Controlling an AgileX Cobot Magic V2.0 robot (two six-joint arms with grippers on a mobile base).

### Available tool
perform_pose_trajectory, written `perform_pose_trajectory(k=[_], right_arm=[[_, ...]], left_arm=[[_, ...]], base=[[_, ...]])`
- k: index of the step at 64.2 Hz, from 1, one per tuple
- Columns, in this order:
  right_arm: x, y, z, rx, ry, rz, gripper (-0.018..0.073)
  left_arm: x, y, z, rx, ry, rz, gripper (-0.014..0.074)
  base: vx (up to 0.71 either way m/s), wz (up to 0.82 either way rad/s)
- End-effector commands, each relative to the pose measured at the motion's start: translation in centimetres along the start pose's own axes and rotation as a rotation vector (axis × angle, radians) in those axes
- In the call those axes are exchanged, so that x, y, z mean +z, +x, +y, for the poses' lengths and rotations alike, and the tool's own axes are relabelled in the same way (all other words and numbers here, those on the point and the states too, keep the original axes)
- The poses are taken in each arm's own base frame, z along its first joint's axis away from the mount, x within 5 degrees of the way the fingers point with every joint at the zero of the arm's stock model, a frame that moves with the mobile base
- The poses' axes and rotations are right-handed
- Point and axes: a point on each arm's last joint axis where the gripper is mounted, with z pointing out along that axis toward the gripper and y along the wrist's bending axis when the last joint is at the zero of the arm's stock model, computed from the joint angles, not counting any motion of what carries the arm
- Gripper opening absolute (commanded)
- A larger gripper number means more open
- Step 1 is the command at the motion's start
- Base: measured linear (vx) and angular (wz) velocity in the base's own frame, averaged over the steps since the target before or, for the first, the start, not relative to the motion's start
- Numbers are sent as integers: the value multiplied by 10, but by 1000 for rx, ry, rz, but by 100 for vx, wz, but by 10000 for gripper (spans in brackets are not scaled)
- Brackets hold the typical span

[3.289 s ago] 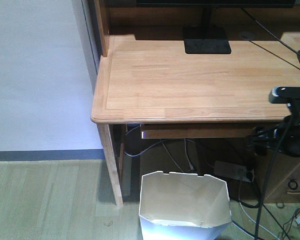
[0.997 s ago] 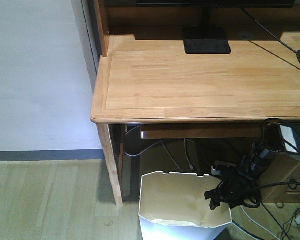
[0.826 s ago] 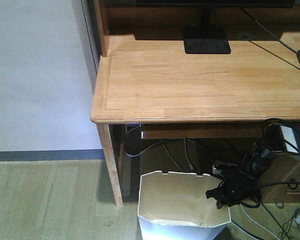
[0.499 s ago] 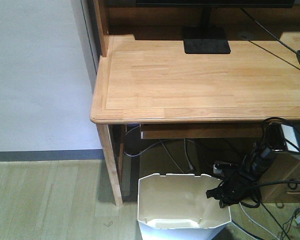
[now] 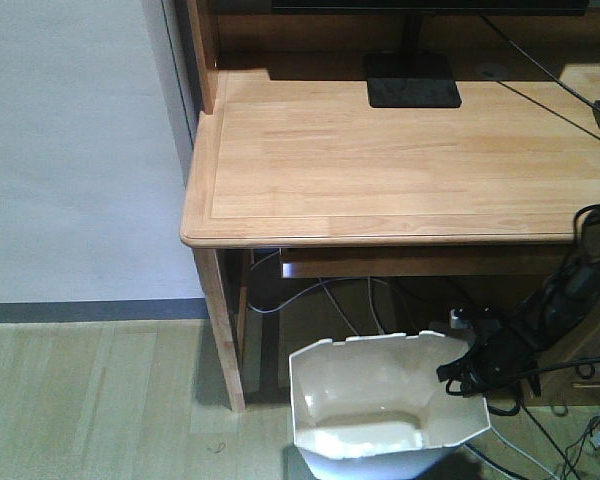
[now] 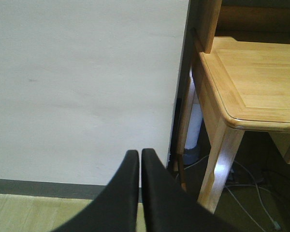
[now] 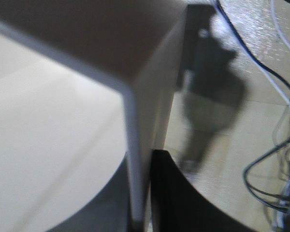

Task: Move trash bin to bedside with robot
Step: 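Close the right gripper on the bin rim and lift it, then pull the held bin out from under the desk with the right gripper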

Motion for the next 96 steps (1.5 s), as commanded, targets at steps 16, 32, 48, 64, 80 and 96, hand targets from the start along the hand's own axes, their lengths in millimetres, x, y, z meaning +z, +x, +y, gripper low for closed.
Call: perform_pose_trajectory(k=[16, 32, 48, 64, 80, 96], right_arm=[[-100, -9, 6, 40, -199, -230, -6], [-137, 17, 19, -10, -194, -228, -5], [-172, 37, 36, -30, -207, -258, -5], [-194, 44, 50, -105, -274, -280, -5], [-198, 45, 56, -125, -329, -283, -5], [-199, 45, 58, -126, -350, -283, -5]], left_arm=[[-1, -5, -1, -6, 11, -76, -6], [-1, -5, -1, -6, 11, -76, -6], [-1, -5, -1, -6, 11, -76, -6], [-1, -5, -1, -6, 11, -76, -6], [-1, -5, -1, -6, 11, -76, -6], [-1, -5, -1, -6, 11, -76, -6]], base=[[0, 0], [0, 0], [0, 0], [0, 0], [0, 0], [0, 0]])
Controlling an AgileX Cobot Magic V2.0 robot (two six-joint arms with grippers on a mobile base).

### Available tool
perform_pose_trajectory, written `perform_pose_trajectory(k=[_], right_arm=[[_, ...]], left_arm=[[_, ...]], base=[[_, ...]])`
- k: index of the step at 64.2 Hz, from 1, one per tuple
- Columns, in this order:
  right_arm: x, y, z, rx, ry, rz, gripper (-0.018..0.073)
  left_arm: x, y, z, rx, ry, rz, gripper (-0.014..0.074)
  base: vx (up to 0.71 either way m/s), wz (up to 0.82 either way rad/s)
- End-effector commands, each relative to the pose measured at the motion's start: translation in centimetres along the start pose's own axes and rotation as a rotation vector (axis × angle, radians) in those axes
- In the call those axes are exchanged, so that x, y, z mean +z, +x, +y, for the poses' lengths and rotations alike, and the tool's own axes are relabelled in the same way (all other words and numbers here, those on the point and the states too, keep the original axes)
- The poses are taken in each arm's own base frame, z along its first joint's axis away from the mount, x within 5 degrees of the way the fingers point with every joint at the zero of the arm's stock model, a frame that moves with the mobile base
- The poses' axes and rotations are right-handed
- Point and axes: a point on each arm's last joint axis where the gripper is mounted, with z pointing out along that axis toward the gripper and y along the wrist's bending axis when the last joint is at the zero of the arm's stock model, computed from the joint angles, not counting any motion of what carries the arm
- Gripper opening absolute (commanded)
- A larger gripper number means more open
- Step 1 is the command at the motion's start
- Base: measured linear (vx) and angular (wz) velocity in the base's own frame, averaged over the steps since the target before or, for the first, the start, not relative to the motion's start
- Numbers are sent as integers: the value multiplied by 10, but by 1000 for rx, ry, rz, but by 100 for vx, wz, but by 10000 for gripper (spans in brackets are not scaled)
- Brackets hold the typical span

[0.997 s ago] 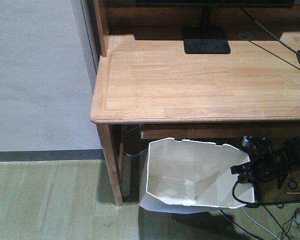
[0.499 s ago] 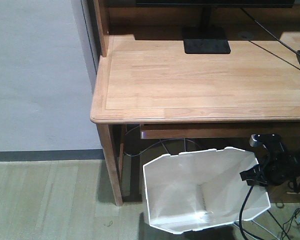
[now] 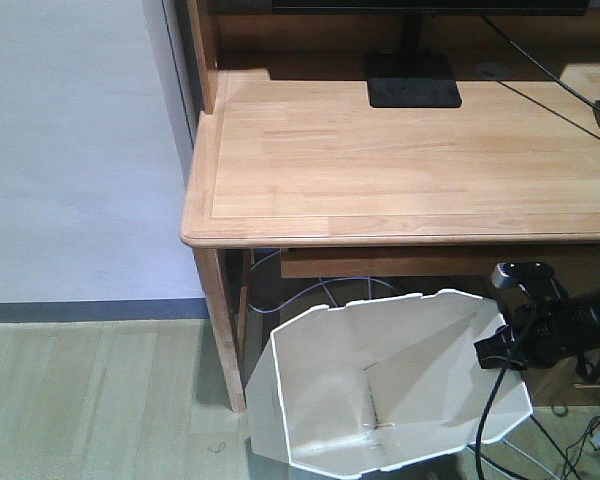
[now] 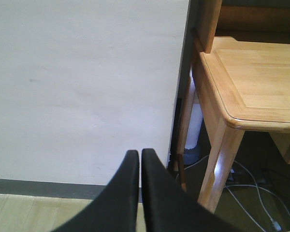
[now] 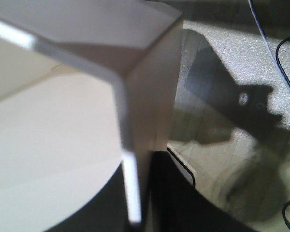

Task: Move trash bin to bedside with robot
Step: 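Pull the held bin out from under the desk with the right gripper, then drive the base toward the bed carrying the bin in the right gripper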

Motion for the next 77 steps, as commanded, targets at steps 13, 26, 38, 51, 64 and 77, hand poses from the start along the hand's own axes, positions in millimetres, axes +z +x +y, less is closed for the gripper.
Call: perform_pose_trajectory(k=[13, 26, 38, 51, 64, 77], right_arm=[[-18, -15, 17, 16, -141, -88, -5], [-18, -15, 17, 16, -141, -88, -5], [-18, -15, 17, 16, -141, -88, -5], [-18, -15, 17, 16, -141, -88, -5], [-18, -14, 17, 16, -141, -87, -5], [-18, -14, 17, 16, -141, -87, -5]], left_arm=[[-1, -5, -1, -6, 11, -76, -6], [-1, -5, -1, -6, 11, -76, -6], [-1, -5, -1, -6, 11, -76, -6], [-1, -5, -1, -6, 11, -76, -6], [-1, -5, -1, -6, 11, -76, -6], [-1, -5, -1, -6, 11, -76, -6]], base=[[0, 0], [0, 2], [-2, 7], [-5, 19], [-6, 40], [-4, 63]])
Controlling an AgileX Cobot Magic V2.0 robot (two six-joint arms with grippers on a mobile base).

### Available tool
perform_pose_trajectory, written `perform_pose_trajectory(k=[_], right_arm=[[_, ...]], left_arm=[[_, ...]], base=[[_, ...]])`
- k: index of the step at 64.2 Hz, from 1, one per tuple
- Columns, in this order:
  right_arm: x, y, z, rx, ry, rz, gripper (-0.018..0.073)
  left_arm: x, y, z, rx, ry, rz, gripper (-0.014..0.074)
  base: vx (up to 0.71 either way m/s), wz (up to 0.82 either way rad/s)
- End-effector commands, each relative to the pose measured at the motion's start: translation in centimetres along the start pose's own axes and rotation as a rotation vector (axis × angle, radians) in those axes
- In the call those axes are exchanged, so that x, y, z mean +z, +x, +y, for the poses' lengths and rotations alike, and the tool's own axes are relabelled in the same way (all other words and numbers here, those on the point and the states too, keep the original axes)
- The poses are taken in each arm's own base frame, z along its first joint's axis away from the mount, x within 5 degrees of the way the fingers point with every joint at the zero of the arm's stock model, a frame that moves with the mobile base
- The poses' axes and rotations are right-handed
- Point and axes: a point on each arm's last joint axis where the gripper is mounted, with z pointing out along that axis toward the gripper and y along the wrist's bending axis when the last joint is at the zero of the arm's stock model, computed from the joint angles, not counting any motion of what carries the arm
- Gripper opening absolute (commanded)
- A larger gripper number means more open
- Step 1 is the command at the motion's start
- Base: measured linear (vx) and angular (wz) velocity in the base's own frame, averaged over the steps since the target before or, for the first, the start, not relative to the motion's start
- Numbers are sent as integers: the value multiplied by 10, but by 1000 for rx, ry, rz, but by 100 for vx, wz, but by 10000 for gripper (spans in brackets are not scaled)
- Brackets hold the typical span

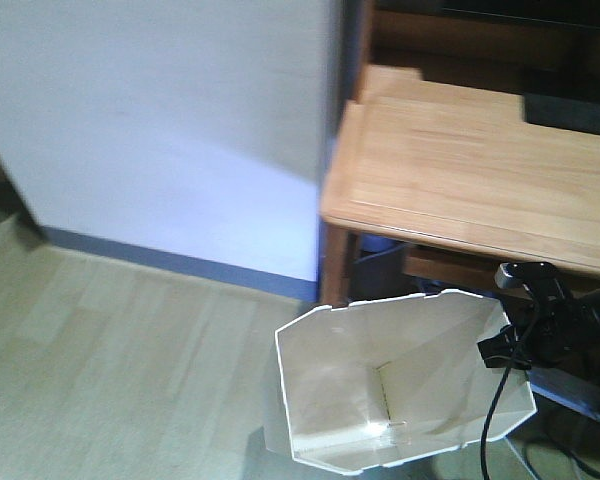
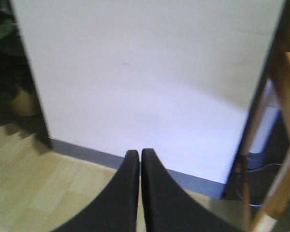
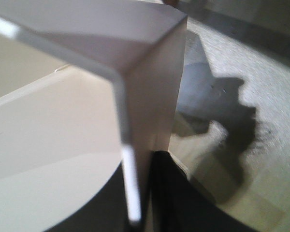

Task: Move trash bin to bedside with robot
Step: 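Drive the base toward the bed carrying the bin in the right gripper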

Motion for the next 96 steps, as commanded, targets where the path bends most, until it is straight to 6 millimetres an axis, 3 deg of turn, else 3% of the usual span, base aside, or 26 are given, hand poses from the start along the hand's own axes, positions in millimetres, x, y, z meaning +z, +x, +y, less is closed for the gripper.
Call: perform_pose_trajectory(k=[1, 96], right_arm=[[-18, -15, 20, 16, -169, -87, -5], [-18, -15, 20, 16, -169, -87, -5]], left_arm=[[-1, -5, -1, -6, 11, -76, -6], [-1, -5, -1, -6, 11, -76, -6]], base=[[-3, 72], [9, 63]])
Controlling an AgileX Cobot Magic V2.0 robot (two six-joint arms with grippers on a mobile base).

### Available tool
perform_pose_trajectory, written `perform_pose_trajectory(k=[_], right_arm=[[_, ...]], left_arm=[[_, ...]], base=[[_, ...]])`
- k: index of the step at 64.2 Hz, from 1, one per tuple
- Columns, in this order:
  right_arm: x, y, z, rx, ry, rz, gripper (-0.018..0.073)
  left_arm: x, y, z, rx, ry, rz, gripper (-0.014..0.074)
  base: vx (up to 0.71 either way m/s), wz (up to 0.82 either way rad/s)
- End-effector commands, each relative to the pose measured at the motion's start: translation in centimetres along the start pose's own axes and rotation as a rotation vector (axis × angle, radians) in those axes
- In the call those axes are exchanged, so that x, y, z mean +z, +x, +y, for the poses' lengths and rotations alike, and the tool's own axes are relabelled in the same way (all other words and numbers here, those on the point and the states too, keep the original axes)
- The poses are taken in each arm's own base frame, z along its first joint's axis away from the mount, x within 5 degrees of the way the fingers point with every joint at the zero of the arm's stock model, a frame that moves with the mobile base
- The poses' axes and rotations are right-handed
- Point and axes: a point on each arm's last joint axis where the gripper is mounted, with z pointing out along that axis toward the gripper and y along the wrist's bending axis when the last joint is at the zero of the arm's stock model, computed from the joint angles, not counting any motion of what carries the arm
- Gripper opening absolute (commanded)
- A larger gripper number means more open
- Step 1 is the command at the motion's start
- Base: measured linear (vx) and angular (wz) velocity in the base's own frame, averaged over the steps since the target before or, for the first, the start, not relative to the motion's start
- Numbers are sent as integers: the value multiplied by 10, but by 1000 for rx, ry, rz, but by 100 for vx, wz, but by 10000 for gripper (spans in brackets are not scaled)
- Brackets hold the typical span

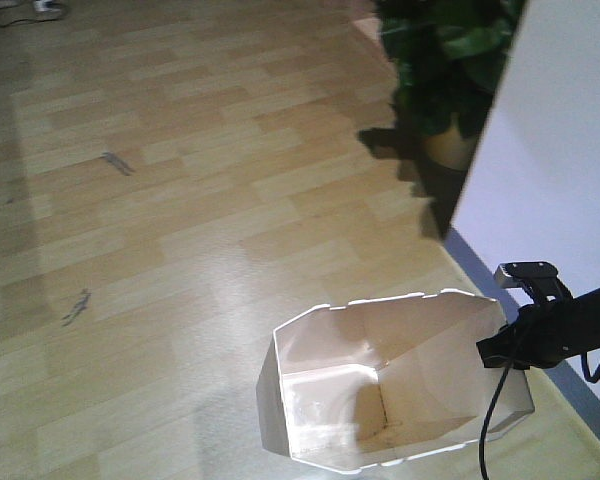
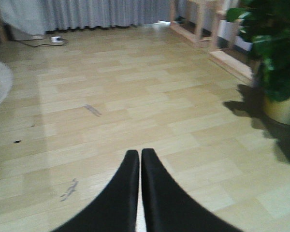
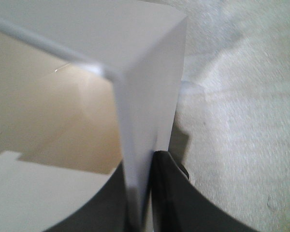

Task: Move trash bin to bedside with robot
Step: 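Drive the base toward the bed carrying the bin in the right gripper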

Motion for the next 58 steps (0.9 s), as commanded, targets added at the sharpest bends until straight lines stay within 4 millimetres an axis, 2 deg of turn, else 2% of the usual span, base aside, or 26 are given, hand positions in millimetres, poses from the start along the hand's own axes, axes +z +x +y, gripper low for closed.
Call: perform_pose_trajectory(k=[1, 33, 58], right_arm=[[-18, -15, 19, 16, -159, -87, -5], [-18, -15, 19, 16, -159, -87, -5], [-18, -15, 19, 18, -159, -88, -5]], left_arm=[[-1, -5, -1, -6, 11, -76, -6], [-1, -5, -1, -6, 11, -76, -6], [-1, -5, -1, -6, 11, -76, -6]], base=[[17, 65], [16, 61], [18, 24]])
